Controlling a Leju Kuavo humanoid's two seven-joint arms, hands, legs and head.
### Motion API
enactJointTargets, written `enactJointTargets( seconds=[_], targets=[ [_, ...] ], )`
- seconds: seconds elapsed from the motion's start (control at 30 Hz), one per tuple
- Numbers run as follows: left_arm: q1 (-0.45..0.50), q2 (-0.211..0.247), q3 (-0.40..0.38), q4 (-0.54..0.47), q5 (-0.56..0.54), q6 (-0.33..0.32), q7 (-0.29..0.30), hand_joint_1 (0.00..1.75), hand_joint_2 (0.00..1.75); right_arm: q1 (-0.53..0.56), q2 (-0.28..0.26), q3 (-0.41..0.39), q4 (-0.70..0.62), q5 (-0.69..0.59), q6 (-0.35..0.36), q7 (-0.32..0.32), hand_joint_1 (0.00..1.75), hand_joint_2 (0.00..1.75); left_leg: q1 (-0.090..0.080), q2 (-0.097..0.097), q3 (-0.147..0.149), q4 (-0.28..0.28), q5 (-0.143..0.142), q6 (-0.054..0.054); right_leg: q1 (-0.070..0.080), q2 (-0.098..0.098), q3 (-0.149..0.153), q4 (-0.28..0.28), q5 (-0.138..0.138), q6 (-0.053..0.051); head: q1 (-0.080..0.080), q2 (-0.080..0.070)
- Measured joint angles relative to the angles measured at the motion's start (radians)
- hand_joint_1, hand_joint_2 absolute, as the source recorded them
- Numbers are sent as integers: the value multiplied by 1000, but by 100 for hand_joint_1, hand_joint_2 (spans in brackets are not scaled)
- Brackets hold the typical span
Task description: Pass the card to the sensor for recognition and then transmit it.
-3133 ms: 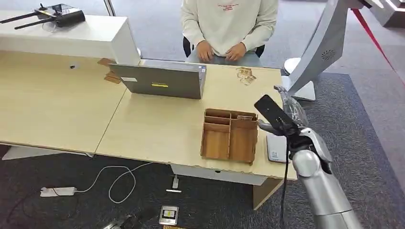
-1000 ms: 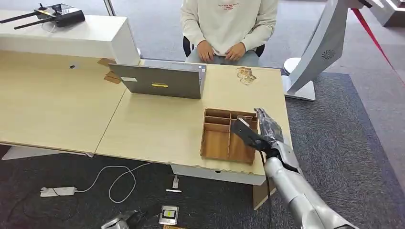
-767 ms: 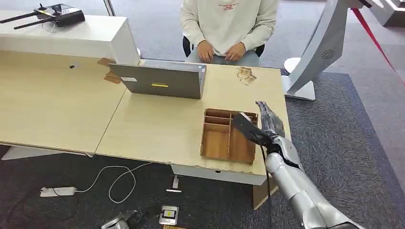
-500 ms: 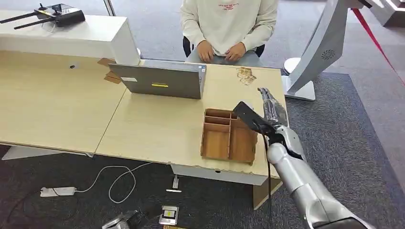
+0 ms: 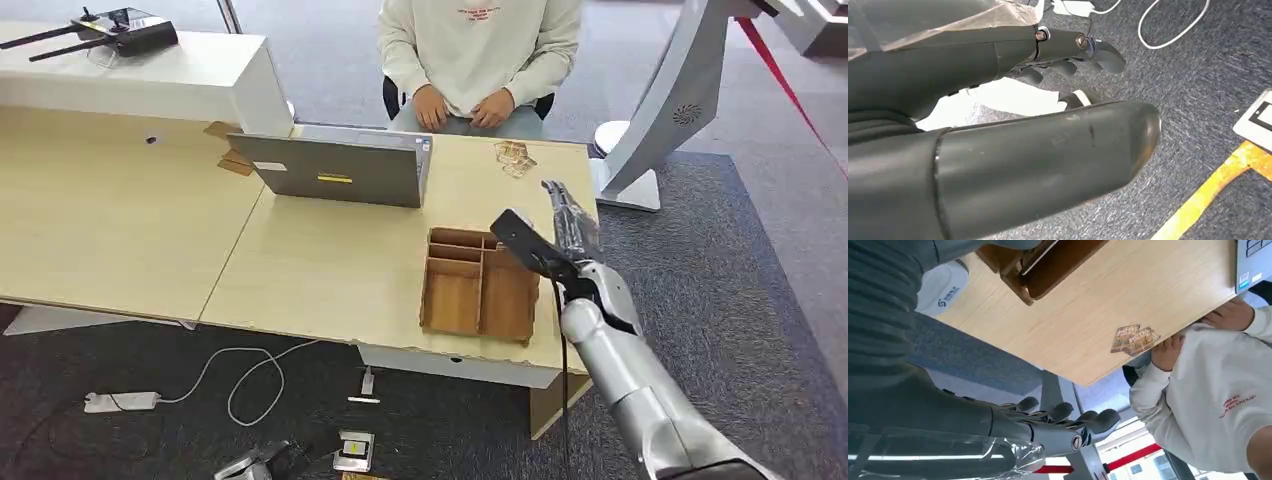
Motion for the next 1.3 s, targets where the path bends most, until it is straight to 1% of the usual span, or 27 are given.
enactJointTargets(
  seconds=[0.5,1.3],
  targets=[
    [-2,0,0,0,0,0,6,0,0,13,1,2,7,20,63,-5,0,175,0,0,0,0,0,0,0,0,0,0,0,0,0,0],
    [-7,-2,0,0,-15,-1,8,0,0,16,35,8,60,29,65,-18,0,175,0,0,0,0,0,0,0,0,0,0,0,0,0,0]
  ],
)
